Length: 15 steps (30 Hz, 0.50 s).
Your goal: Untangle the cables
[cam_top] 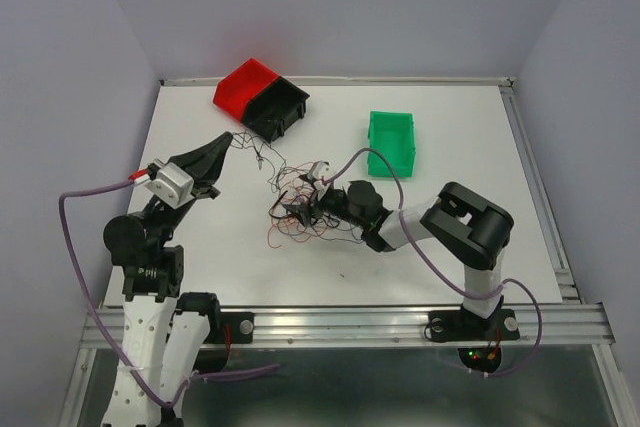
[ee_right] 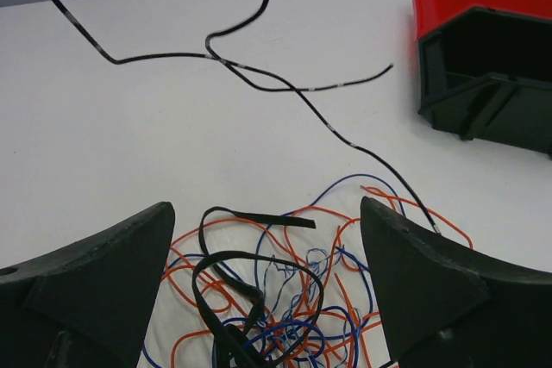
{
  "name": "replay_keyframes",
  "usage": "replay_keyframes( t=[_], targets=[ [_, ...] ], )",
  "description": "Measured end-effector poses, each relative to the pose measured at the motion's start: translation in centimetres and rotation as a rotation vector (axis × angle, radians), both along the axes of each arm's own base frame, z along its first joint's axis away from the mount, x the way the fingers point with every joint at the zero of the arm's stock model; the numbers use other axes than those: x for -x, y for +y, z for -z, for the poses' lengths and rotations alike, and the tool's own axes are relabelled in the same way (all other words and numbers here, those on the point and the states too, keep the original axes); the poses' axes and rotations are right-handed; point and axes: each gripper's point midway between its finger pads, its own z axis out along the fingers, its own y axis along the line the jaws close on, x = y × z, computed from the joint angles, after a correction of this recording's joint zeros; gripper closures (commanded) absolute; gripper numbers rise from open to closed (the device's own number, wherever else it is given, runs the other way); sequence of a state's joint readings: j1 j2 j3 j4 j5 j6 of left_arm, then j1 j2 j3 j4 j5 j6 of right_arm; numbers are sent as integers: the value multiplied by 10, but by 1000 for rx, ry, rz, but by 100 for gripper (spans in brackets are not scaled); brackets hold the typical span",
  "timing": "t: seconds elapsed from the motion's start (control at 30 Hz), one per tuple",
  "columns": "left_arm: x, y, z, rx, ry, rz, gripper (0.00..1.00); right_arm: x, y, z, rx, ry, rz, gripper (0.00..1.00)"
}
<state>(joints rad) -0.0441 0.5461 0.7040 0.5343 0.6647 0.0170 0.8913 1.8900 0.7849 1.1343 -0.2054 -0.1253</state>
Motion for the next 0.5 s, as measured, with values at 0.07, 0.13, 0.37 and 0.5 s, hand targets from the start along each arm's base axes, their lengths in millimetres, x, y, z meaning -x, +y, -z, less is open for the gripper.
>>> replay_keyframes(
  t=[0.07,0.13,0.37,0.5],
  targets=[
    [5,1,-3,3,-12,-4,100,-6,0,7,11,4,27,22],
    [12,2,-8,7,-32,-10,100,-10,-1,12,21,3,43,49],
    [33,6,-27,12,-107,-29,100,-21,-5,10,9,-4,109,49],
    [37,8,-30,12,-124,-43,100,-13,-4,5,-6,-14,71,21]
  ],
)
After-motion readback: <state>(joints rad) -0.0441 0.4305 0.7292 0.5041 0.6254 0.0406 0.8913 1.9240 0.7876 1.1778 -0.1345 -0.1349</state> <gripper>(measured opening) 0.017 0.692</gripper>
